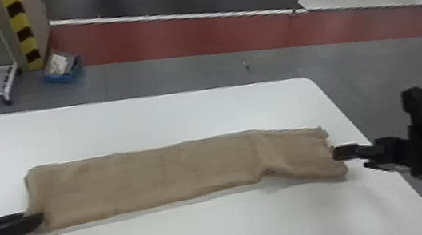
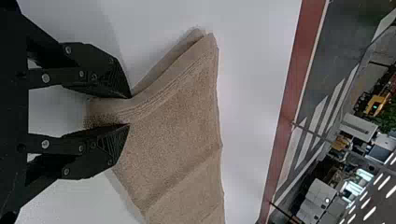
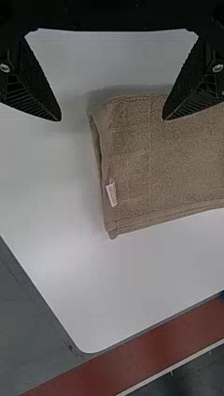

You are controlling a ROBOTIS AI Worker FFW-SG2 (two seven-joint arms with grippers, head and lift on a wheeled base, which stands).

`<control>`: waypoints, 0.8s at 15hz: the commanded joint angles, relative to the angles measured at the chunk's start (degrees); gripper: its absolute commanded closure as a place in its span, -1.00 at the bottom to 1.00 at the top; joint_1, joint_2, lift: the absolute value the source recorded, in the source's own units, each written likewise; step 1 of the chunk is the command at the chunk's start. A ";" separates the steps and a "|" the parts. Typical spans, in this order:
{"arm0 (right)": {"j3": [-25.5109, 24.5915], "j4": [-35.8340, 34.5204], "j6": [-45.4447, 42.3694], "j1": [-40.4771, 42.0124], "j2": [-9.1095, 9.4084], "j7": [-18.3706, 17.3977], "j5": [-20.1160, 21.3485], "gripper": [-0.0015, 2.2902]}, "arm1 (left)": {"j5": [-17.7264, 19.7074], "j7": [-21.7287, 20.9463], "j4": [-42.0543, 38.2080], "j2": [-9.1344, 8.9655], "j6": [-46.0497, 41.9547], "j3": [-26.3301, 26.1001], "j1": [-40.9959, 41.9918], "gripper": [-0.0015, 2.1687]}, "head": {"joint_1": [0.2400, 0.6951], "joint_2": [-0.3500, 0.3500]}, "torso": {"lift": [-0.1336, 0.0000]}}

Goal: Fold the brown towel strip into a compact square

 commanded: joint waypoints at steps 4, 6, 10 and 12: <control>-0.43 0.70 0.47 0.10 0.00 0.00 0.00 -0.93 | 1.39 -2.75 -2.97 0.62 -0.04 7.17 -0.04 0.98 | 1.00 -0.70 | -0.85; -0.26 0.88 0.47 0.01 0.00 -0.09 0.00 -0.93 | 1.22 -3.89 -3.50 2.03 -0.04 10.24 -0.04 0.98 | 1.00 -0.65 | -0.85; 0.18 0.88 0.47 -0.34 0.00 -0.09 -0.09 -0.93 | 1.39 -4.86 -4.73 3.52 0.13 12.09 -0.04 0.98 | 1.00 -0.48 | -0.85; 0.45 0.70 0.47 -0.34 0.26 -0.09 -0.09 -0.93 | 1.39 -4.86 -6.75 3.26 0.31 12.00 -0.57 0.98 | 1.00 -0.43 | -0.85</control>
